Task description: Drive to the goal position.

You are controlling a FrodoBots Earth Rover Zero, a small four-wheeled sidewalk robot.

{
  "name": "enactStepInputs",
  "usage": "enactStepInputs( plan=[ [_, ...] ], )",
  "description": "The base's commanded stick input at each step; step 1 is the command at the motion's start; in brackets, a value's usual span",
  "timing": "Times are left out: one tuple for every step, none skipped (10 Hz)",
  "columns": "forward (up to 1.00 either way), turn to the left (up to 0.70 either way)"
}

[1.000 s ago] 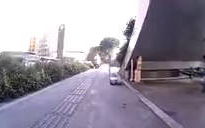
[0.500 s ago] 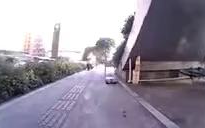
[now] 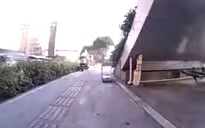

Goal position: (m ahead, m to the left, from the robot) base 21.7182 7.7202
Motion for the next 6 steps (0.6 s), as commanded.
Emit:
enactStepInputs(
  plan=[
    [0.45, 0.0],
    [0.45, 0.0],
    [0.45, 0.0],
    [0.45, 0.0],
    [0.45, 0.0],
    [0.45, 0.0]
  ],
)
